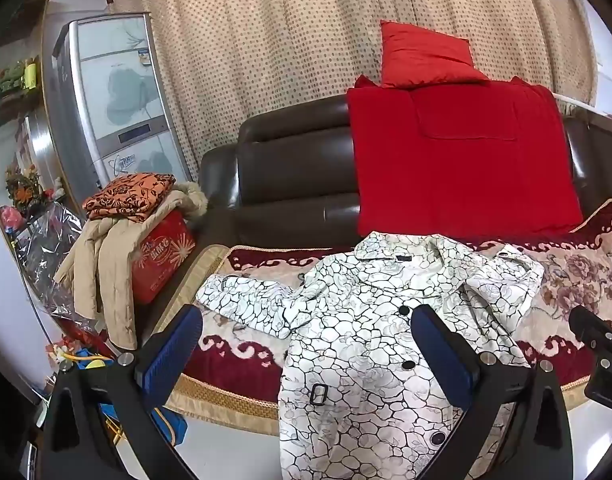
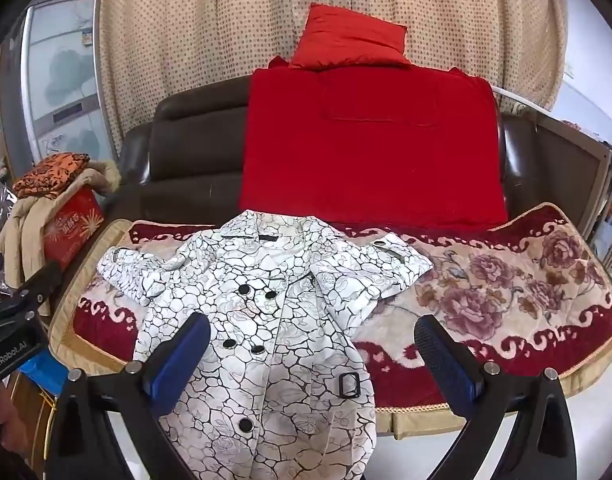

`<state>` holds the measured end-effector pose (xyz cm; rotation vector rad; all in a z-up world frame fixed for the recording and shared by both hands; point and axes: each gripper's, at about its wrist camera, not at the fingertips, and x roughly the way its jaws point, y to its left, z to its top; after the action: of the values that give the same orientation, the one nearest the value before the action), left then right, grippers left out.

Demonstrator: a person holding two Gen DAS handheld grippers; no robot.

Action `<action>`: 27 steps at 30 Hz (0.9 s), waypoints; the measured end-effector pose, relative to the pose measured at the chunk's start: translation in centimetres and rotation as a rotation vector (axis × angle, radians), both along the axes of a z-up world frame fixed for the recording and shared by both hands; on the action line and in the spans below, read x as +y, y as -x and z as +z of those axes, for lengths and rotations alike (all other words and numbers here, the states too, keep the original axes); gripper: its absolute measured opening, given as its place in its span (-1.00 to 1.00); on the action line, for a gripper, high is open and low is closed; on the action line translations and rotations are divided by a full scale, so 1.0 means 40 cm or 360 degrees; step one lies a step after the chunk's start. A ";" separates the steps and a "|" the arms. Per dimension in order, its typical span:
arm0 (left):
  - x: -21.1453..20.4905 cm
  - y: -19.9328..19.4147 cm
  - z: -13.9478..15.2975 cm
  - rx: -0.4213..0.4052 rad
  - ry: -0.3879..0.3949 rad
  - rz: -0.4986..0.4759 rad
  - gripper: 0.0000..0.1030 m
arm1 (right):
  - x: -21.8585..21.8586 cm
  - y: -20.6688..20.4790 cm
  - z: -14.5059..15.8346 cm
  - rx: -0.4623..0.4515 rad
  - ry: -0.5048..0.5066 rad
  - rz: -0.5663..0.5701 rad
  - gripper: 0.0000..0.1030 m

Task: Fold large clothes

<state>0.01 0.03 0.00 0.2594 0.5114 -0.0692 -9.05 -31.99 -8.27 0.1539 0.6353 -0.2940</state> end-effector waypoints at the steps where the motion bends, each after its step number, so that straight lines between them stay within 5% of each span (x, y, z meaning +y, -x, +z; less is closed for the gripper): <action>1: 0.001 -0.001 -0.001 0.0003 -0.0001 0.0000 1.00 | 0.001 -0.001 0.000 0.0001 0.0005 0.0002 1.00; 27: -0.032 -0.010 -0.014 -0.0033 -0.0079 -0.0058 1.00 | -0.019 -0.018 -0.010 0.0020 0.0000 -0.0004 1.00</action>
<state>0.40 -1.26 -0.55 0.3179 0.4883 -0.0889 -8.32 -32.75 -8.69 0.1530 0.6479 -0.2977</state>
